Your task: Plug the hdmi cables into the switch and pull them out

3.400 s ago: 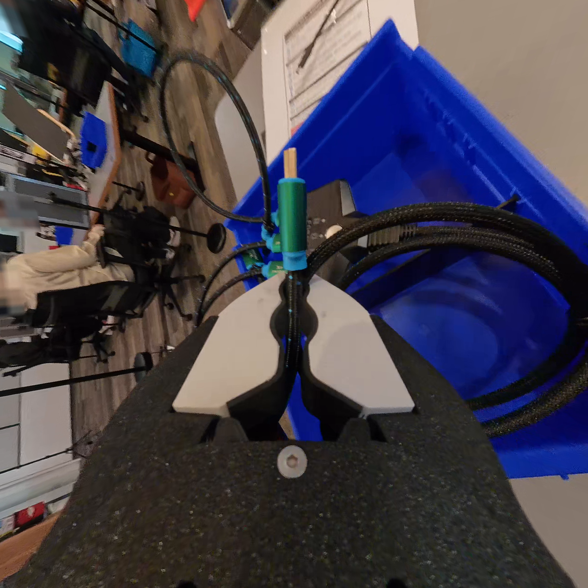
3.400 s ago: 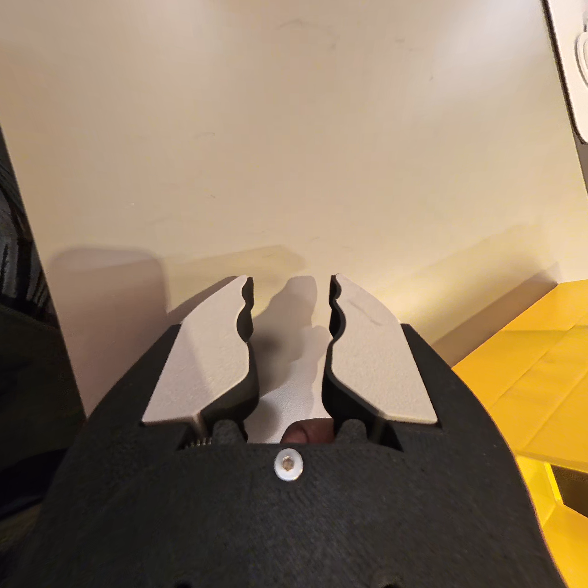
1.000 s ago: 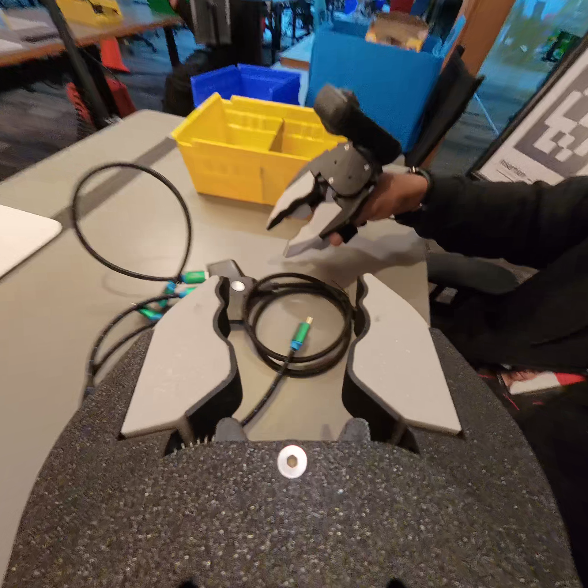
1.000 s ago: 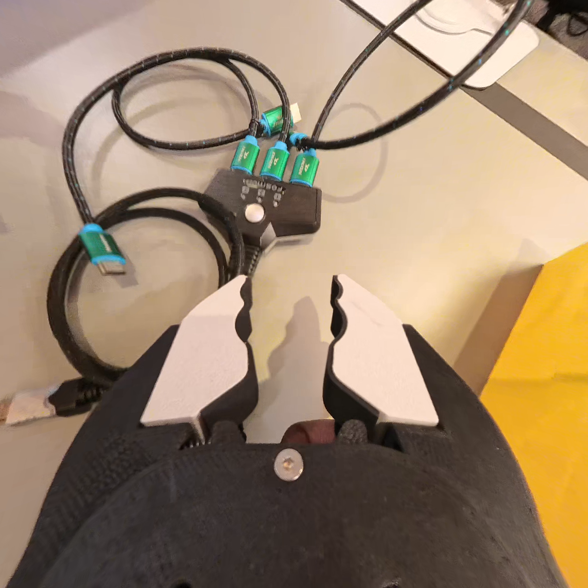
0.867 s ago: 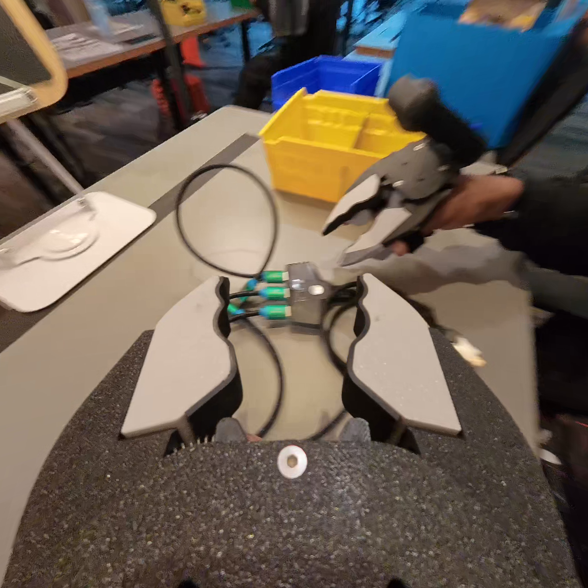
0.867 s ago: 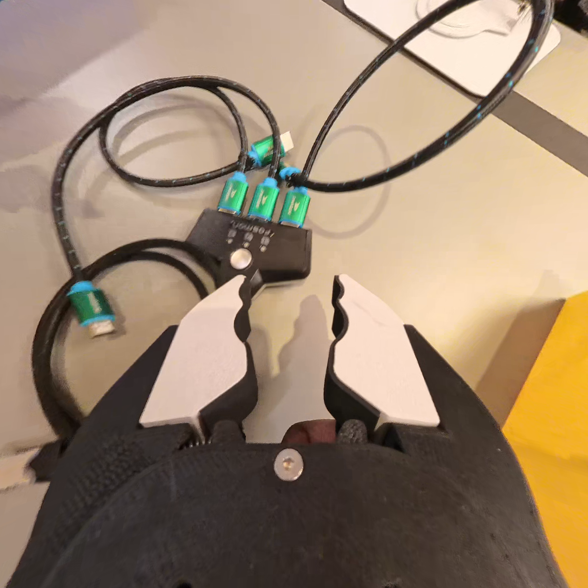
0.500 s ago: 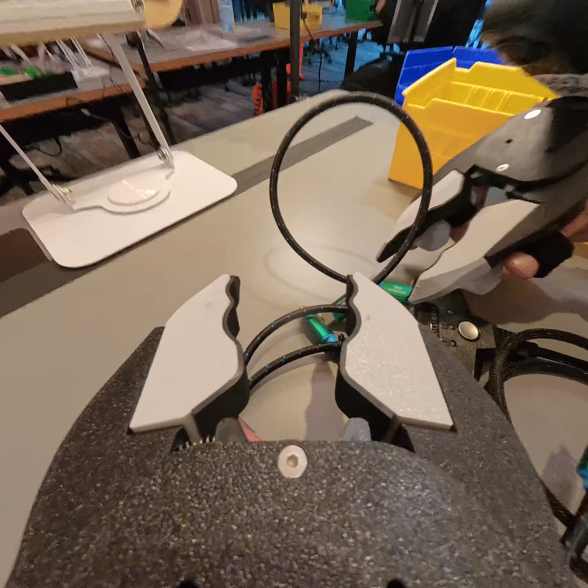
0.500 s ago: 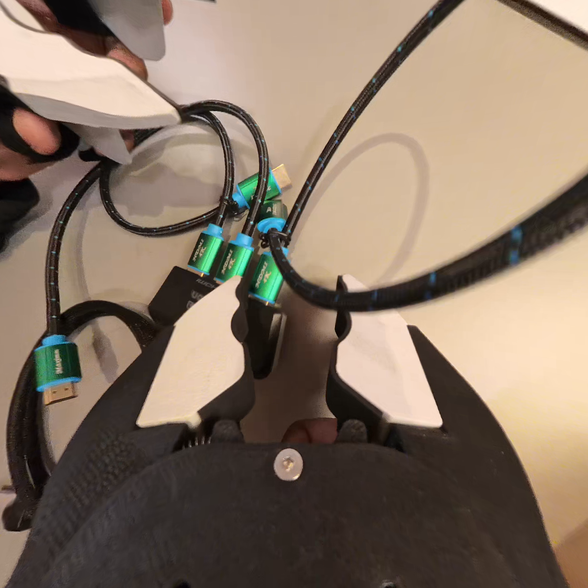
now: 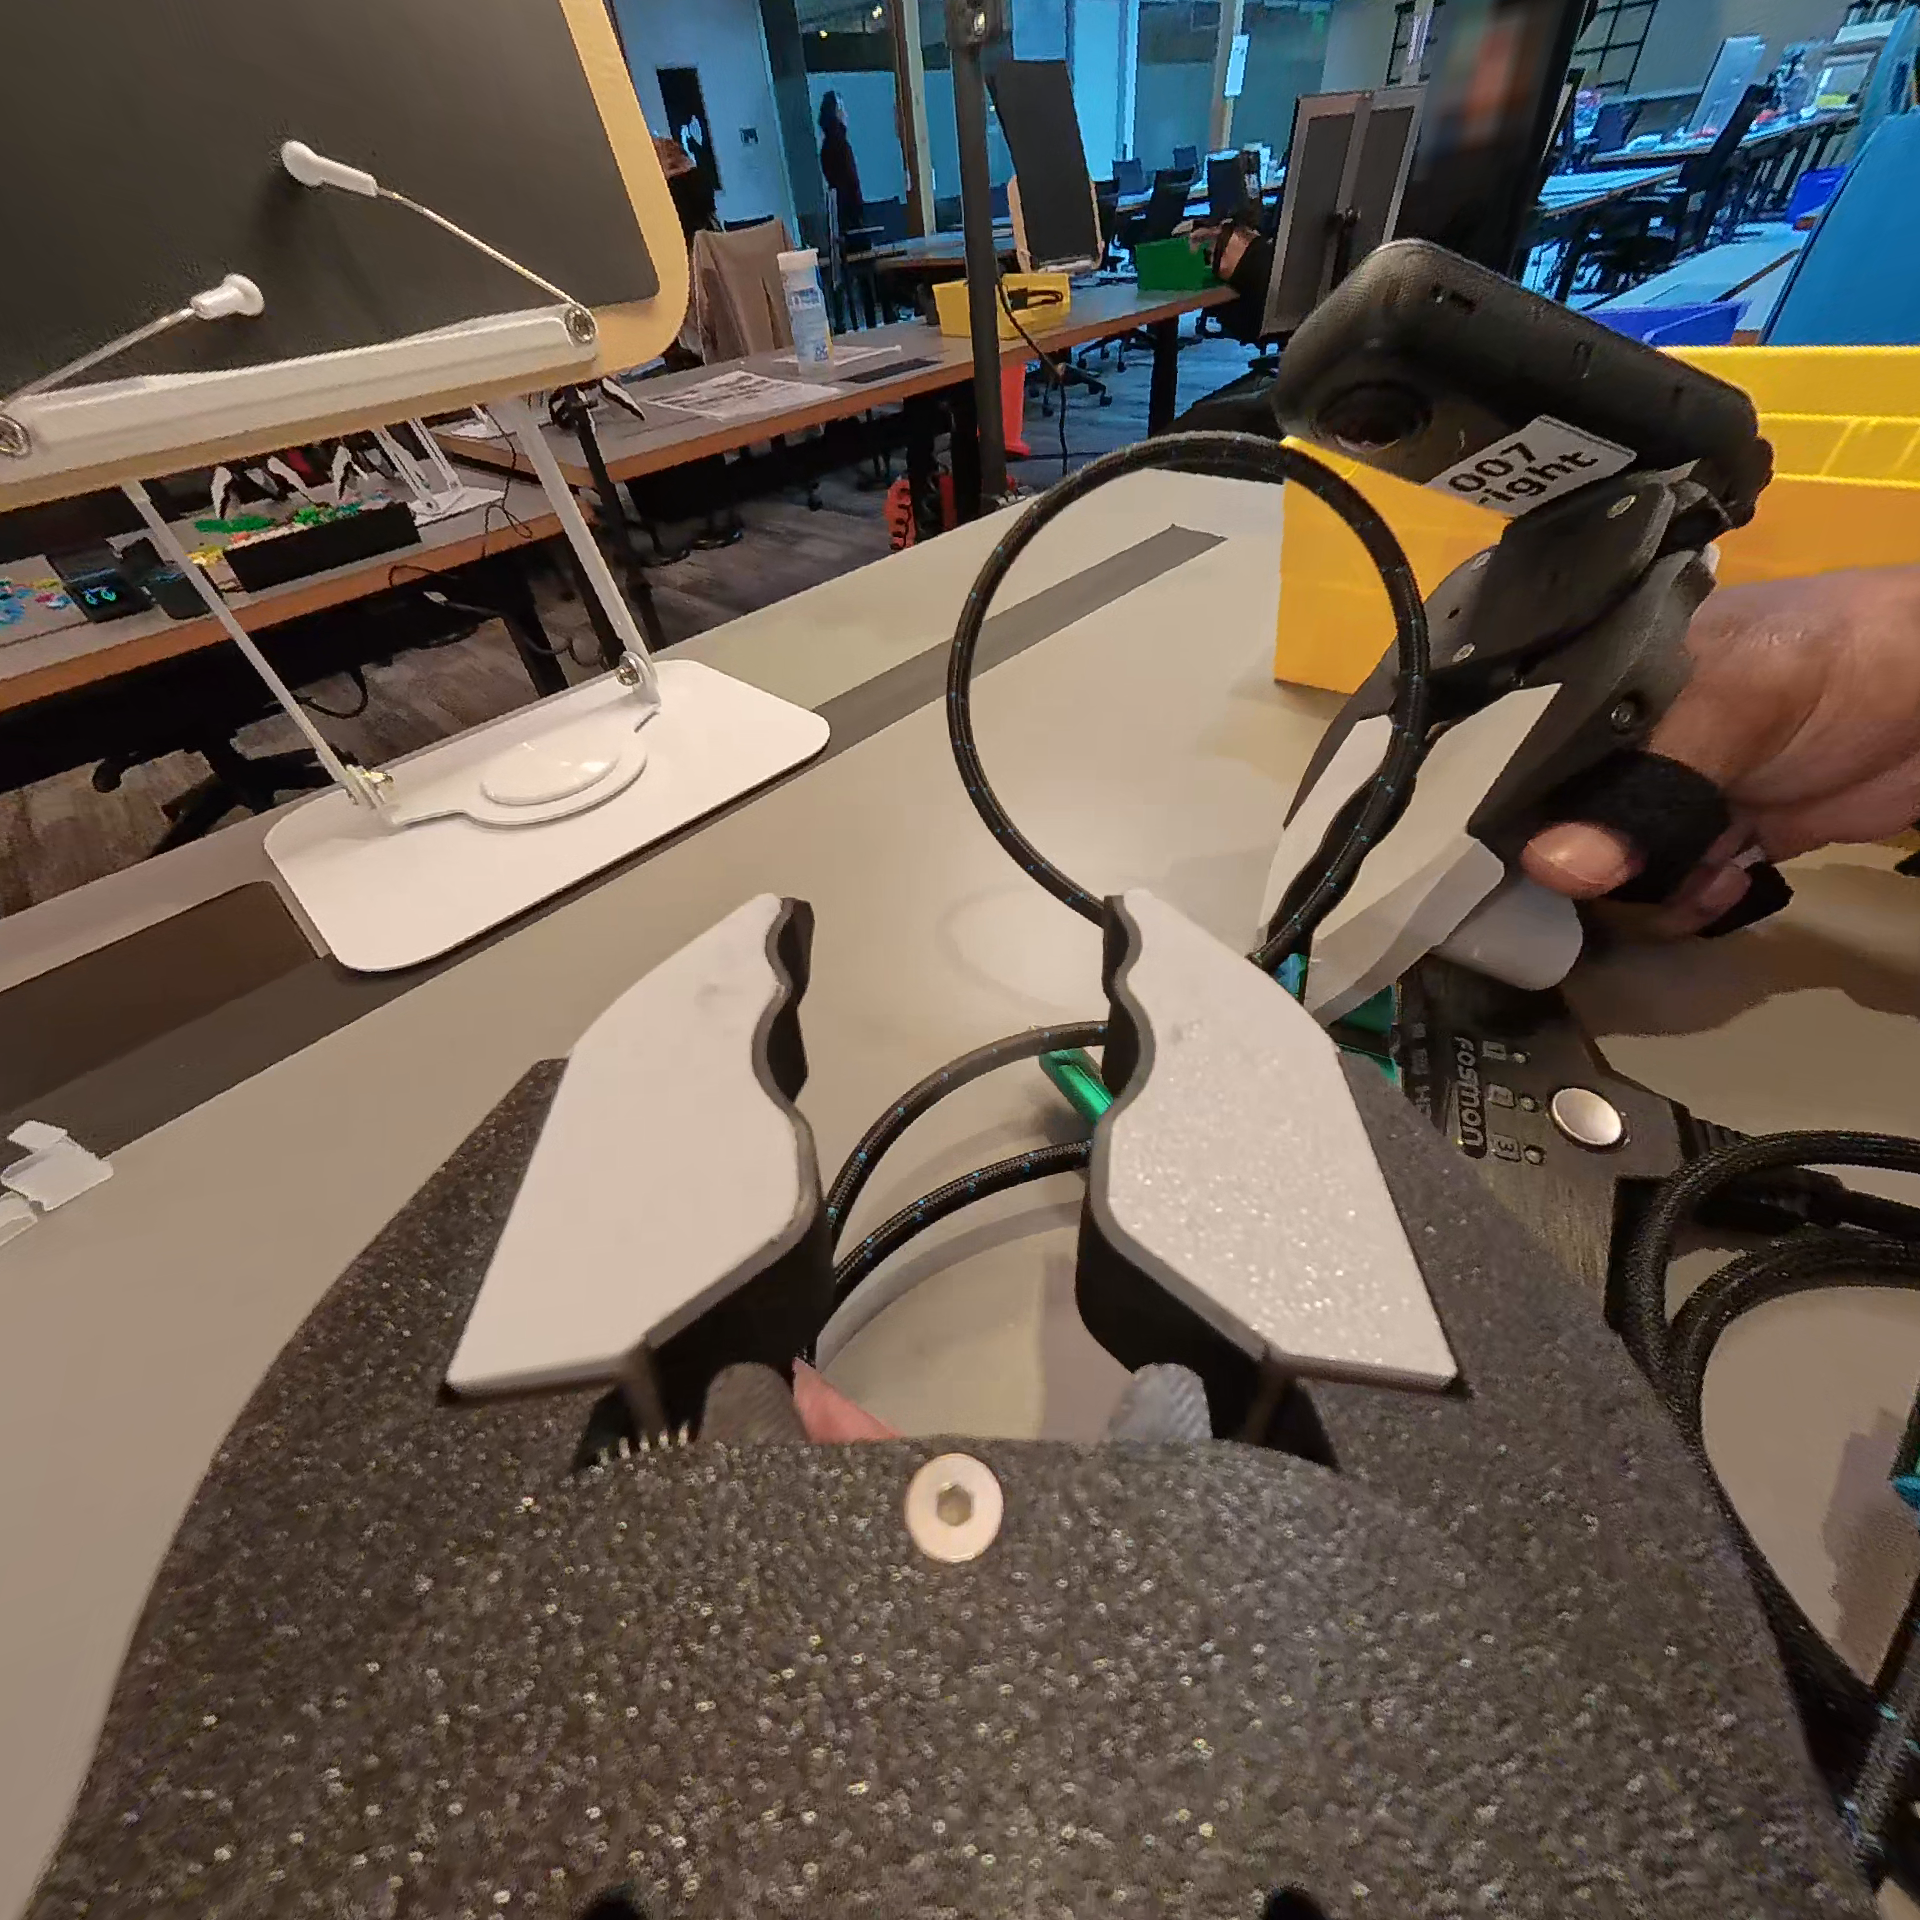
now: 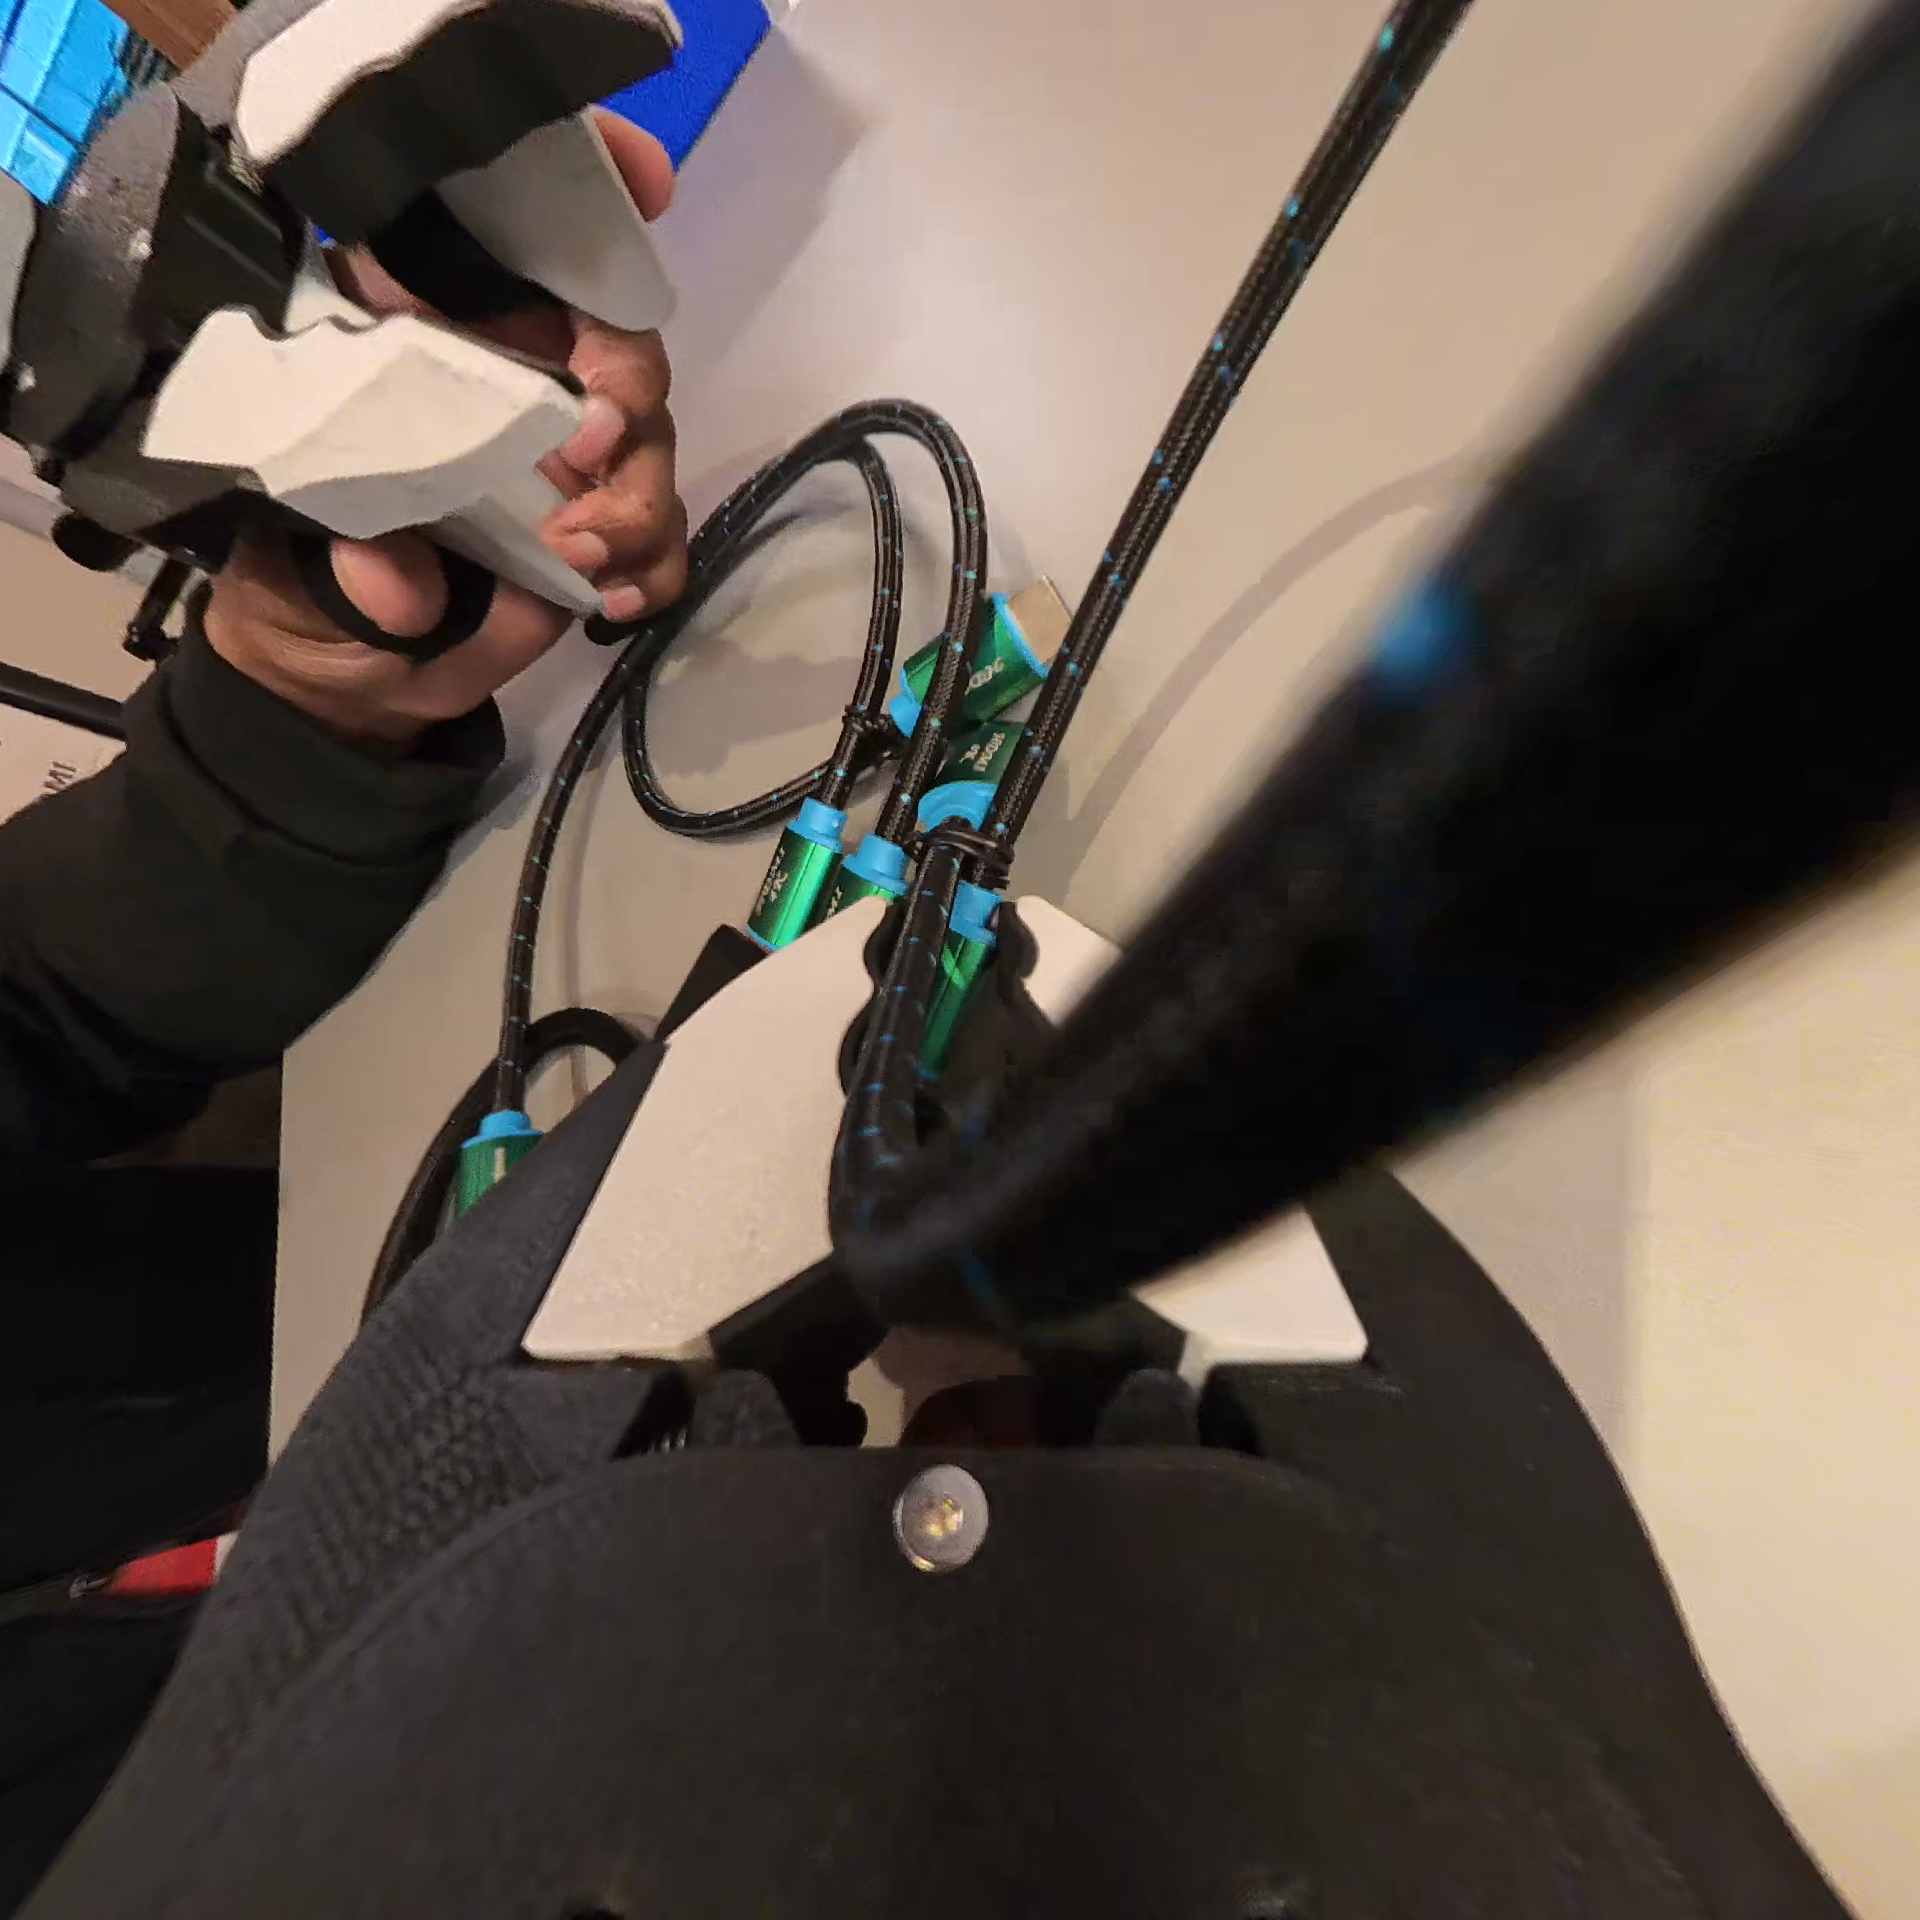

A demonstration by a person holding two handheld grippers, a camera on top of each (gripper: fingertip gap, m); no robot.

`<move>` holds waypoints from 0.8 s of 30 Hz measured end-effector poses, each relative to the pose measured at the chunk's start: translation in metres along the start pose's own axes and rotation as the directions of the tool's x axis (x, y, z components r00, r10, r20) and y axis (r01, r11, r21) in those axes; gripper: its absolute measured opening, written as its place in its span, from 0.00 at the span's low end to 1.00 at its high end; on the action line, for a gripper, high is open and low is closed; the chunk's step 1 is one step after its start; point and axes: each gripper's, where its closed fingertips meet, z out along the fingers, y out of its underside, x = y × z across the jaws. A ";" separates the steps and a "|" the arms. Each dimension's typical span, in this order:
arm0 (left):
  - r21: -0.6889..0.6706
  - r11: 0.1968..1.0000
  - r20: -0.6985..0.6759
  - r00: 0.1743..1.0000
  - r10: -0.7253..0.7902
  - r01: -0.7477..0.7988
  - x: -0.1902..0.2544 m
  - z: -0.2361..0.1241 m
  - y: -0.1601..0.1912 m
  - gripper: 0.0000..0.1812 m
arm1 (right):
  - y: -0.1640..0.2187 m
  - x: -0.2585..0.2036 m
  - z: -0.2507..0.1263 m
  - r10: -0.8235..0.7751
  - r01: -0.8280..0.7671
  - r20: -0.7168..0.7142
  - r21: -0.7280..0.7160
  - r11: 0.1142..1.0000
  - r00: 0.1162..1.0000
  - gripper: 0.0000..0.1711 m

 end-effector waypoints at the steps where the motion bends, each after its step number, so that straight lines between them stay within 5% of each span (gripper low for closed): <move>1: -0.003 1.000 -0.004 1.000 -0.001 0.001 0.001 -0.001 -0.001 0.30 | -0.003 -0.002 -0.001 -0.006 0.006 0.000 0.024 1.000 1.000 0.11; 6: -0.004 0.999 -0.054 0.997 -0.047 0.047 0.013 -0.013 -0.019 0.31 | -0.030 -0.018 -0.010 -0.066 0.066 -0.007 0.183 0.981 0.998 0.08; 13: -0.020 0.951 -0.317 0.900 -0.298 0.308 0.056 -0.036 -0.051 0.32 | -0.067 -0.032 -0.037 -0.028 0.030 -0.011 0.461 0.887 1.000 0.08; 17: -0.176 0.899 -0.403 0.803 -0.438 0.402 0.081 -0.036 -0.040 0.31 | -0.082 -0.043 -0.053 -0.014 -0.006 0.030 0.580 0.815 0.999 0.06; 24: -0.384 0.814 -0.332 0.757 -0.563 0.436 0.094 -0.015 0.008 0.33 | -0.087 -0.051 -0.062 -0.037 -0.002 0.048 0.628 0.778 0.998 0.06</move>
